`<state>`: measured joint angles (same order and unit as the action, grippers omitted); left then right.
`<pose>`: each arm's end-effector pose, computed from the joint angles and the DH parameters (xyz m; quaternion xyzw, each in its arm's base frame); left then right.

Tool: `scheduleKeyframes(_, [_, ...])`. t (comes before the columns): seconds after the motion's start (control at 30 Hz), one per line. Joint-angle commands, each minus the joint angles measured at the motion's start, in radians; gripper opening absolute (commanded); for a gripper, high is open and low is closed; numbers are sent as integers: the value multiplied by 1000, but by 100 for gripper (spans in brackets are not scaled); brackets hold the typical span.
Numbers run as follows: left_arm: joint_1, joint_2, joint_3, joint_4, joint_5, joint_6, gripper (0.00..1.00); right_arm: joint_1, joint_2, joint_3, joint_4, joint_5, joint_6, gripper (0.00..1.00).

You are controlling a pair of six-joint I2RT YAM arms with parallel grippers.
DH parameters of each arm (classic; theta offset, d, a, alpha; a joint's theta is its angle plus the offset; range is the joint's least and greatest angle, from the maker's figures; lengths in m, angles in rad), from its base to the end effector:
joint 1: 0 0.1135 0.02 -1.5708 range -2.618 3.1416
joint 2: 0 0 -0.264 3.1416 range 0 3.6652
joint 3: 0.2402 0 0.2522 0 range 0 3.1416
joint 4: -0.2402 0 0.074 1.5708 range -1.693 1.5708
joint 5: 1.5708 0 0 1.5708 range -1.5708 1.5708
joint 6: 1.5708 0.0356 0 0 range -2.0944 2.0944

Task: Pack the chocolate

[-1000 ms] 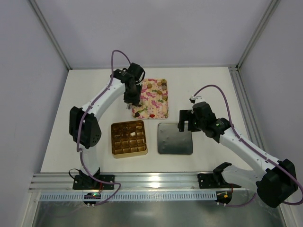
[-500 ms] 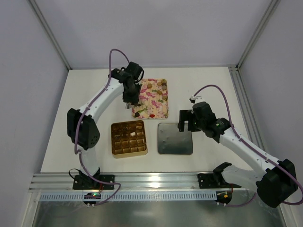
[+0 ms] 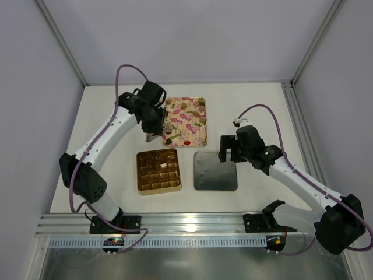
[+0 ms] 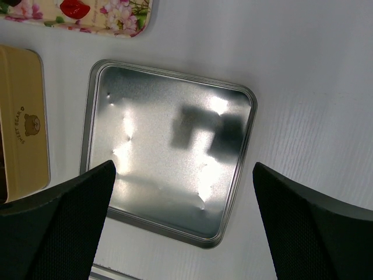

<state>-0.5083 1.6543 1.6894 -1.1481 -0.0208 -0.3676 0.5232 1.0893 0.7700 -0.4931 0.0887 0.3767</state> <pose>0.2914 -0.1615 0.3468 0.0661 0.9716 -0.0871 0.2098 0.1960 0.1094 0.2481 -0.0515 0.9268 0.1238 0.3509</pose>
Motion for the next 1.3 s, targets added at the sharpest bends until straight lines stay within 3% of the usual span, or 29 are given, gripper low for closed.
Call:
scheduleKeyframes(0.0, [-6,-95,-49,-9,45,-21,29,-2,-5,23,42,-6,25,100])
scheduleKeyframes(0.53, [-81,-341,-267,-13,84,-71,30,-2,-37,22,24,20,70,100])
scheduleKeyframes(0.87, [-186,-392,-352,11,61,-136,30,-2,-55,2,13,28,79,100])
scheduleKeyframes(1.27, [-222,-398,-405,21,30,-159,30,-2,-65,-18,19,26,85,100])
